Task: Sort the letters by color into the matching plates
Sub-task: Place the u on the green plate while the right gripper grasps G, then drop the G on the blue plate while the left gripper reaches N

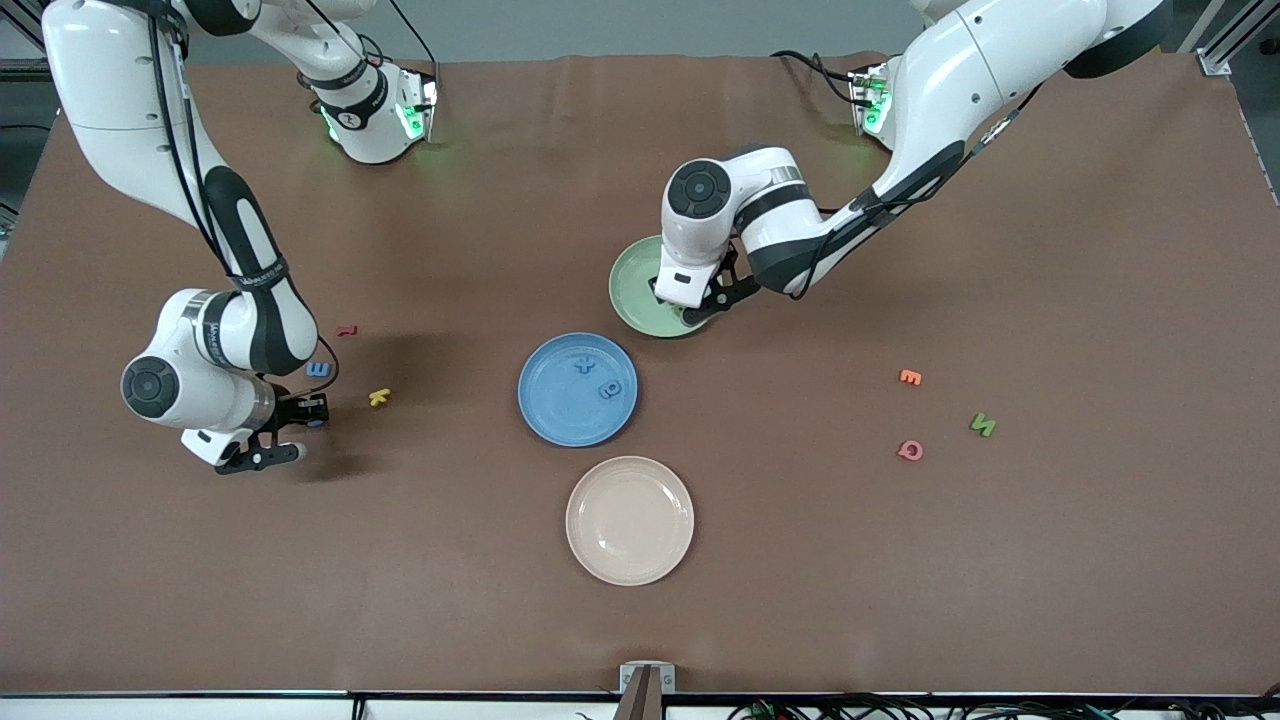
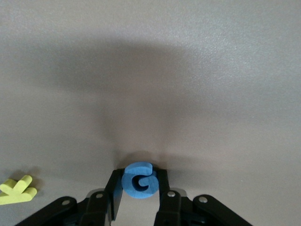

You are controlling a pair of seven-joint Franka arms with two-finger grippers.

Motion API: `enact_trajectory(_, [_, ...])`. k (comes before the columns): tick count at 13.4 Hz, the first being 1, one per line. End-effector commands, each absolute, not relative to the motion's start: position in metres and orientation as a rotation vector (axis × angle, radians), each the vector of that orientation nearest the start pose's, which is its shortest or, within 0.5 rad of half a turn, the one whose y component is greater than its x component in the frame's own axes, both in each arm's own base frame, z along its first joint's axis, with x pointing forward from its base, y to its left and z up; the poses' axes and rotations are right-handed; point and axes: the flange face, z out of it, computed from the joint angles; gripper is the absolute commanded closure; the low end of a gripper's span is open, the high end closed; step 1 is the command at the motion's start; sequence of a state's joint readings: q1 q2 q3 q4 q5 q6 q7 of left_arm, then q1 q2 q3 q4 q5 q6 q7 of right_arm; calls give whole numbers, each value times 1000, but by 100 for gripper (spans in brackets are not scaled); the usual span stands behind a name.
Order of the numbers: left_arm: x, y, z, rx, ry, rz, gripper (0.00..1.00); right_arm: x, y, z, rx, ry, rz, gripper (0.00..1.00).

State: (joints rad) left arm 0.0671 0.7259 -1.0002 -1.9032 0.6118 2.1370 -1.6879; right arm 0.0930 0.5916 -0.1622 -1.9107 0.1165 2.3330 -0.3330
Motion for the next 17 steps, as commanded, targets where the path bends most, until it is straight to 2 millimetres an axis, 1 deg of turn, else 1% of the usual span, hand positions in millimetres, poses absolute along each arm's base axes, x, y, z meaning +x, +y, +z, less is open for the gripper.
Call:
enact_trajectory(1, [445,-429,265,-3018,-724,69,0,610,-39,174,-3100,-309,240,85])
enact_trajectory(2, [460,-415,266,-3021,-707,18,0,610,-39,175,-3099,-312,239,87])
enact_trajectory(3, [479,-395,267,-3017,-710,-23,0,612,-36,182,-3098,-320,232,87])
enact_trajectory(4, [498,-371,267,-3012,-704,-40,0,615,-34,188,-3097,-318,227,87])
enact_trajectory(5, [516,-346,269,-3018,-666,-50,0,619,-33,201,-3095,-315,221,87])
enact_trajectory(7, [545,-299,272,-3028,-583,-57,0,626,-12,230,-3080,-336,248,88])
enact_trajectory(8, [557,-274,274,-3032,-531,-58,0,629,2,244,-3081,-299,265,88])
enact_trajectory(9, [568,-249,274,-3037,-491,-52,1,630,26,259,-3086,-257,287,88])
enact_trajectory(11, [586,-199,271,-3044,-408,-31,1,627,75,270,-3103,-144,340,88])
enact_trajectory(12, [594,-173,270,-3049,-357,-24,2,623,106,273,-3111,-96,353,88])
enact_trajectory(14, [605,-127,268,-3058,-218,-13,2,612,187,283,-3126,46,325,88])
enact_trajectory(15, [610,-104,268,-3057,-135,-11,3,605,223,288,-3137,112,305,88])
enact_trajectory(16, [613,-86,266,-3055,-56,-8,3,597,267,297,-3140,169,262,88])
enact_trajectory(17, [615,-65,264,-3049,29,-9,3,591,298,297,-3144,213,245,88])
